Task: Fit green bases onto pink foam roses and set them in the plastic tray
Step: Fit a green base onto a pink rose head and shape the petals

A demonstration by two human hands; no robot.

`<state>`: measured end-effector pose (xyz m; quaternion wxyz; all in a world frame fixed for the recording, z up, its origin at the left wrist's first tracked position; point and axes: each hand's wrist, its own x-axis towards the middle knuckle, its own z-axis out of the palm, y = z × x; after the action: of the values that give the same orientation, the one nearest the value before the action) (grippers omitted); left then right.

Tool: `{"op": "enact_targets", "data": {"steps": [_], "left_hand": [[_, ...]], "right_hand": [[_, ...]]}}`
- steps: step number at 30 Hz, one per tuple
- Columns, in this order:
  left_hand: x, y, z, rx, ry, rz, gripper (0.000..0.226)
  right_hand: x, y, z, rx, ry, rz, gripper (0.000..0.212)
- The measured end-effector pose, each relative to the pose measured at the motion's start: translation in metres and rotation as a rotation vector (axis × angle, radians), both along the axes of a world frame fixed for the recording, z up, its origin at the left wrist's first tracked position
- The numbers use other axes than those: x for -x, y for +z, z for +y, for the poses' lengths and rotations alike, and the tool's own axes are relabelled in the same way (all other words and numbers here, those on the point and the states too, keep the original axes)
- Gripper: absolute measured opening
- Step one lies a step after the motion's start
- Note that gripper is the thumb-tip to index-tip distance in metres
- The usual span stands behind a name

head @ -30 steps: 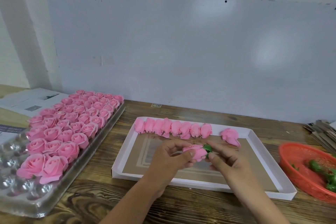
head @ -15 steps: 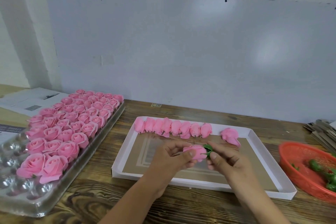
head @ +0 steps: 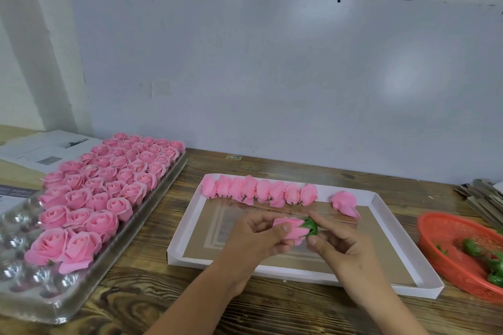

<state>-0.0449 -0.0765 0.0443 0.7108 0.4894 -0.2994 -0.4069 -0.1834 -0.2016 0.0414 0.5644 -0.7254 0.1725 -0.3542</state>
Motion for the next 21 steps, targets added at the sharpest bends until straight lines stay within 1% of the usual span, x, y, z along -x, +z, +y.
{"op": "enact_targets", "data": {"steps": [3,5,8,15,18,21], "left_hand": [[0.0013,0.0008,-0.0005,0.011,0.017,-0.012,0.027],[0.0033,0.0013,-0.0010,0.022,0.039,-0.033,0.027],[0.0047,0.0009,-0.0015,0.025,0.063,-0.058,0.021],[0.0047,0.0000,-0.0018,0.016,0.070,-0.036,0.022],[0.0041,-0.0003,-0.0019,0.021,0.073,-0.018,0.026],[0.0055,0.0003,-0.0021,0.035,0.080,-0.013,0.021]], "right_hand": [[0.0000,-0.0001,0.0014,-0.148,0.016,-0.035,0.035],[-0.0010,-0.0007,0.0008,-0.197,0.015,-0.046,0.033],[-0.0018,-0.0004,-0.0006,-0.251,0.007,-0.078,0.030],[-0.0020,-0.0038,0.0003,-0.164,-0.031,-0.104,0.032],[-0.0029,-0.0047,-0.0006,-0.162,-0.034,-0.104,0.032],[-0.0024,-0.0055,-0.0008,-0.168,-0.041,-0.101,0.029]]}}
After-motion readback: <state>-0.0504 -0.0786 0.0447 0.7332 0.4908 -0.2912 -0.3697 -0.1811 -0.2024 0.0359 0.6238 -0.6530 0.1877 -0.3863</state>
